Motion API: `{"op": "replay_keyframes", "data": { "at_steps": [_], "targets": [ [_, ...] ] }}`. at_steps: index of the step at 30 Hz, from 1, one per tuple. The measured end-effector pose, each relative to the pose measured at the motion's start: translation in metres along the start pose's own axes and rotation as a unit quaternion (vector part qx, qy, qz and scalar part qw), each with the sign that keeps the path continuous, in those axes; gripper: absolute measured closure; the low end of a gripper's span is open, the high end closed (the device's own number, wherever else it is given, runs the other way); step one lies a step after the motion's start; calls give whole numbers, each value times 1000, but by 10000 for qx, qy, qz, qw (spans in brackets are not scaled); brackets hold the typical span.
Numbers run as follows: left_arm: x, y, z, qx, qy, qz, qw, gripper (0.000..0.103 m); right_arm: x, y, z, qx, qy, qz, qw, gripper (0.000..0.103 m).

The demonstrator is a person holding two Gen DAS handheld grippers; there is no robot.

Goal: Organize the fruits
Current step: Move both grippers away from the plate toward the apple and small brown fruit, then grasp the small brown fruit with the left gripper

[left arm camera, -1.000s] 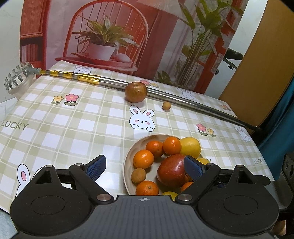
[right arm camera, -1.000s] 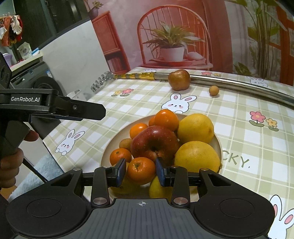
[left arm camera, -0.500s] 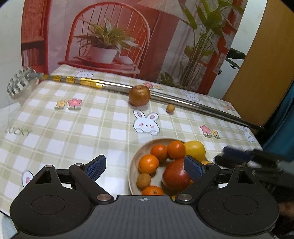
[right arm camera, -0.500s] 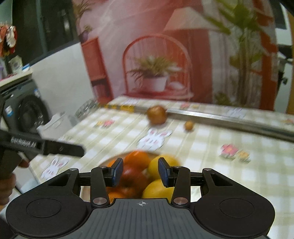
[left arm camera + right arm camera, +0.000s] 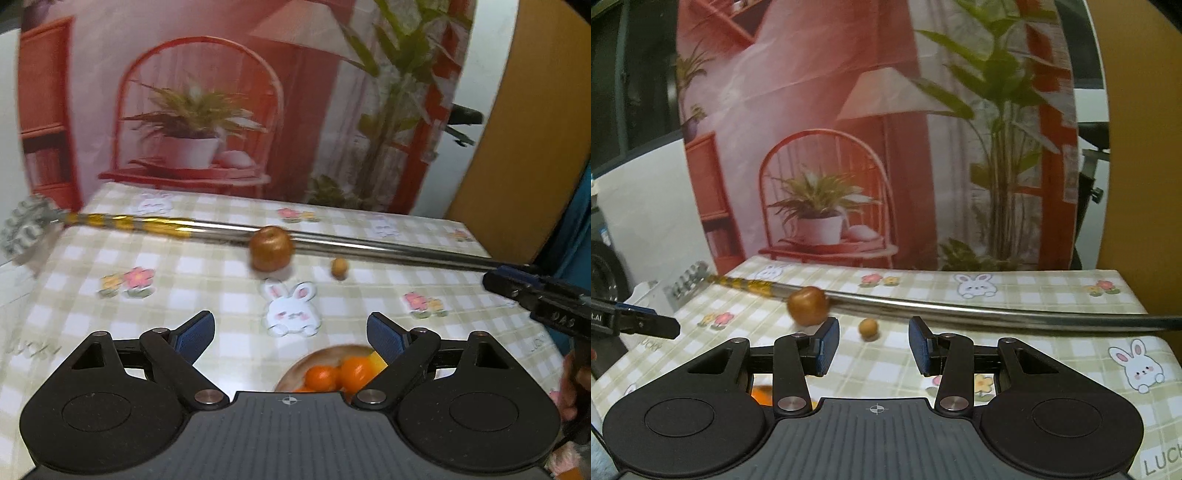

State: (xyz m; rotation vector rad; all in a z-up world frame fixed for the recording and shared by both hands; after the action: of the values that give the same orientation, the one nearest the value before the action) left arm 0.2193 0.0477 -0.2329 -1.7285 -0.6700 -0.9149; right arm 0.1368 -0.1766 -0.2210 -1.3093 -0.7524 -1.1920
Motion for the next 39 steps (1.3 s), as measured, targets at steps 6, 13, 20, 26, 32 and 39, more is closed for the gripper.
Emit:
{"op": "replay_keyframes", "data": {
  "at_steps": [6,13,20,26,32,39],
  "targets": [
    [14,54,-29,-528,284,321,9977,30,-12,16,-21,-153,174,47,9997,64],
    [20,135,-59,-1114,563,568,9906,59,-34,30,-49,-228,671,187,9973,64],
    [16,211,-58,-1027,280,943,9898,65,-57,45,-69,-315,922,415,9944,63],
    [13,244,-47,-889,17,1131,9896,65,-69,50,-73,-273,1052,534,9926,63],
    [11,260,-50,-846,33,1222,9889,65,-74,52,-74,-251,1112,609,9916,63],
    [6,266,-52,-725,248,1292,9886,75,-76,51,-73,-259,1141,623,9912,63]
  ]
}}
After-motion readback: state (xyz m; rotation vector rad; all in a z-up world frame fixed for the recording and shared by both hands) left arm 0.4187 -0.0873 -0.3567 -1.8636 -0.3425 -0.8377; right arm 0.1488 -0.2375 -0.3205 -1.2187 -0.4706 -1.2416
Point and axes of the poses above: each gripper's, at about its wrist camera, not at the fingertips, and y roughly the way its jaws point, z to its left, x to its top, the point moved 6 cm from there along y, roughly the way its jaws point, and after that the axes turned 7 degrees about -z, right-handed, at the moved point
